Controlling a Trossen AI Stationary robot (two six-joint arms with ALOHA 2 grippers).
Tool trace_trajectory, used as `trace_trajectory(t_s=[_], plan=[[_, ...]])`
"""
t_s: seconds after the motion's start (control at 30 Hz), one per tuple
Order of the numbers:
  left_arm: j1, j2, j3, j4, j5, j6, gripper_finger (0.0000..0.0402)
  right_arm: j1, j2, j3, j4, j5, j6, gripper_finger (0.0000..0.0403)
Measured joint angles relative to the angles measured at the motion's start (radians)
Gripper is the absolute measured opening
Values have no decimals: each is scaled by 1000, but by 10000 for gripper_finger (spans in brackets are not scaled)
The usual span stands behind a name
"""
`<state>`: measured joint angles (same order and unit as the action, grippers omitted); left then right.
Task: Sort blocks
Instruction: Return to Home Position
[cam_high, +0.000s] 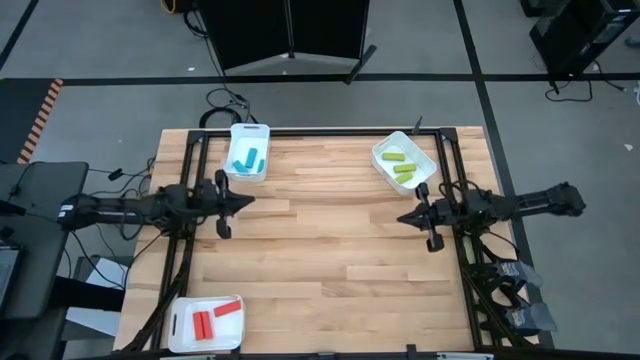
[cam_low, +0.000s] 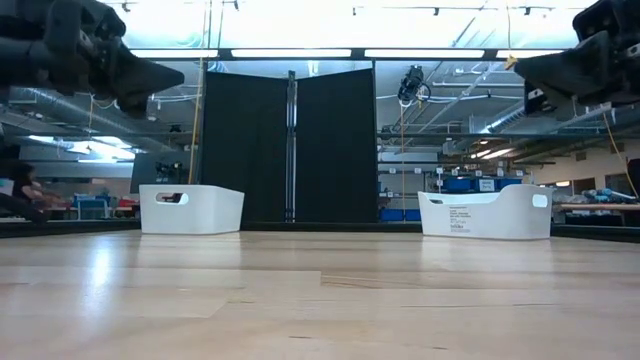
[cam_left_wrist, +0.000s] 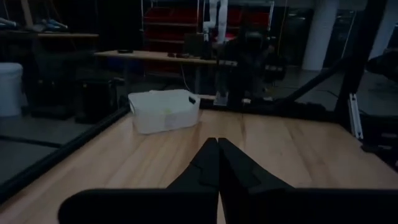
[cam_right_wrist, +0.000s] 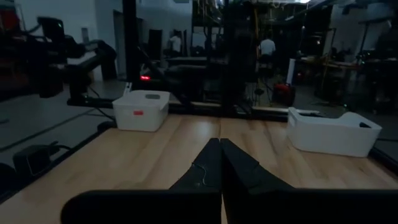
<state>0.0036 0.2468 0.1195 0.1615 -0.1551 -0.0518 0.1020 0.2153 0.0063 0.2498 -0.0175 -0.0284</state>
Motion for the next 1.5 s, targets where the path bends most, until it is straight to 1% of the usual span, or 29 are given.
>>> trace_trajectory(t_s=[0.2,0.27,0.4,0.5,0.63,0.83,0.93,1.03,1.17,1.37,1.5], plan=[[0,0,-89,128,3,-8,1,-1,-114,0,-111,-5,9,3],[0,0,-111,132,3,-9,1,-1,-149,0,-159,-5,11,3],[0,0,-111,94,4,-11,1,-1,-215,0,-214,-5,11,3],[0,-10,-111,101,33,14,1,-1,-213,0,-227,-5,10,3],[0,-60,-111,82,59,53,3,-1,-212,0,-234,-5,25,3],[0,-194,-111,-46,94,74,4,-1,-212,0,-234,-2,30,6],[0,-247,-111,-136,146,70,5,-1,-205,0,-235,-1,25,16],[0,-248,-111,-128,194,52,5,-1,-199,0,-235,1,-10,33],[0,-247,-111,-141,181,45,6,-1,-196,0,-225,1,-20,45],[1,-247,-111,-136,94,47,6,-1,-196,0,-222,1,-18,43],[1,-247,-111,-129,89,47,6,-1,-196,0,-221,1,-18,42]])
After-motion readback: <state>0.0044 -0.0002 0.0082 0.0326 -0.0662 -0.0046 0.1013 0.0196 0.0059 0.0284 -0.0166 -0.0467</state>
